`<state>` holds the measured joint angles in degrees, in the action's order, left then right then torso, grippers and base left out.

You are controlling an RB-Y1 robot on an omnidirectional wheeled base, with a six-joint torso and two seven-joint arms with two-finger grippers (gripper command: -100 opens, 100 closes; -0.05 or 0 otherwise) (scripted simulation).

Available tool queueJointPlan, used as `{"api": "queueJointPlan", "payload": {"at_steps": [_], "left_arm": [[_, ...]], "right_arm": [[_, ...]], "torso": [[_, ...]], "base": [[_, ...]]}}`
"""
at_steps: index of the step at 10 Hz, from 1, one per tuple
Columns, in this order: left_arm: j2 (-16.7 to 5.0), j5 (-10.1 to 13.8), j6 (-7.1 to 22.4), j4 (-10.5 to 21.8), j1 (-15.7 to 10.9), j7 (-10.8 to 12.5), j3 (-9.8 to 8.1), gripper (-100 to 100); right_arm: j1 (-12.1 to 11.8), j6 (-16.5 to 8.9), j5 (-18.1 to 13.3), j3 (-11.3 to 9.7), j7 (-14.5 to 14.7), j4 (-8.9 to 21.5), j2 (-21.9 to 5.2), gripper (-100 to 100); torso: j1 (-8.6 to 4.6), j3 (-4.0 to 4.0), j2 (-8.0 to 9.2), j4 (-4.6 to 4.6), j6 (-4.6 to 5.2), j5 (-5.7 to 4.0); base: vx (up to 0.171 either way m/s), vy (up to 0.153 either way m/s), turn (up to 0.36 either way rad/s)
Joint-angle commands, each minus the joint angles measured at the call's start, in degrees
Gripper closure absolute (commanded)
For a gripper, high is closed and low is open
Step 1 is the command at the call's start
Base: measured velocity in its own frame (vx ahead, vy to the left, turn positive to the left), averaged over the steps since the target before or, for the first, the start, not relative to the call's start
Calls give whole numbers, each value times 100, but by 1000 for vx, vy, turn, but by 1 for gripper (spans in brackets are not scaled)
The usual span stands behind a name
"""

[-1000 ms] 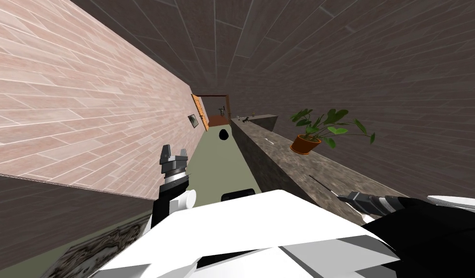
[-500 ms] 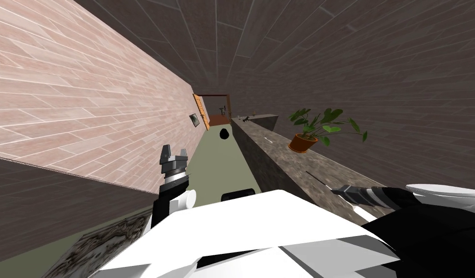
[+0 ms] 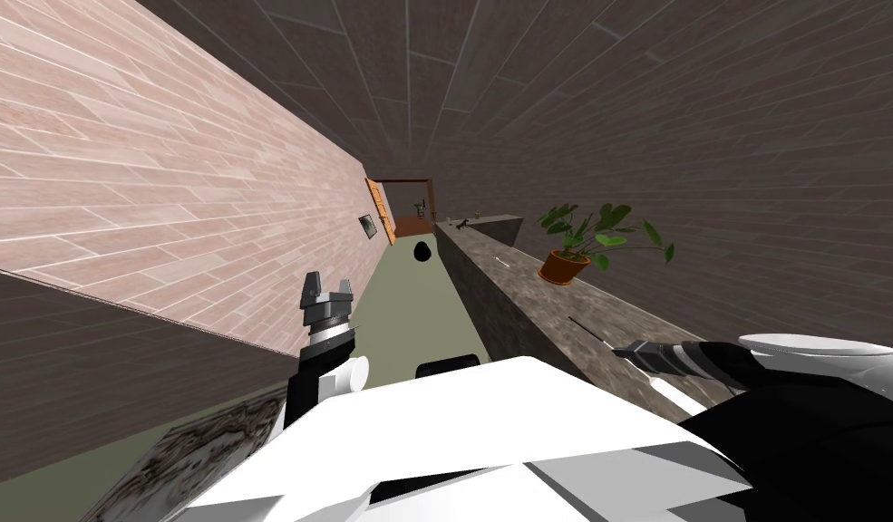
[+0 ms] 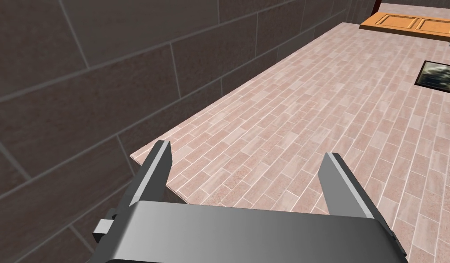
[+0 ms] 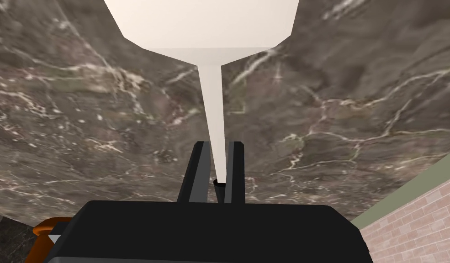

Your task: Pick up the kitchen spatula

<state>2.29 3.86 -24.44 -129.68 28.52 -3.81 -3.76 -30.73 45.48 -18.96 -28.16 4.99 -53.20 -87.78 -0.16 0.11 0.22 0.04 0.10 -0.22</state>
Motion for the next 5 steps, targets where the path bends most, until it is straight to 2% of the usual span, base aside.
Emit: {"api": "queueJointPlan", "payload": {"at_steps": [1, 2, 3, 4, 5], "left_arm": [[0, 0, 0, 0, 0, 0, 0, 0], [0, 0, 0, 0, -1, 0, 0, 0], [0, 0, 0, 0, 0, 0, 0, 0], [0, 0, 0, 0, -1, 0, 0, 0], [0, 0, 0, 0, -1, 0, 0, 0]], "right_arm": [[-7, -266, 30, -56, -211, -286, -166, 100], [-7, -266, 30, -56, -211, -396, -166, 100], [-48, -494, 83, -91, -410, -558, -351, 100], [-48, -516, 83, -91, -410, -754, -351, 100], [-88, -743, 136, -126, -610, -890, -537, 100]], "torso": [[0, 0, 0, 0, 0, 0], [-2, 1, 3, 1, -4, 2], [-3, 3, 6, 1, -2, 0], [-10, 9, 16, 3, 0, 4], [-9, 9, 16, 3, 1, -2]], "base": [[-54, -15, 32], [-66, -20, 30], [-93, -39, 42], [-83, -36, 20], [-99, -30, 40]]}}
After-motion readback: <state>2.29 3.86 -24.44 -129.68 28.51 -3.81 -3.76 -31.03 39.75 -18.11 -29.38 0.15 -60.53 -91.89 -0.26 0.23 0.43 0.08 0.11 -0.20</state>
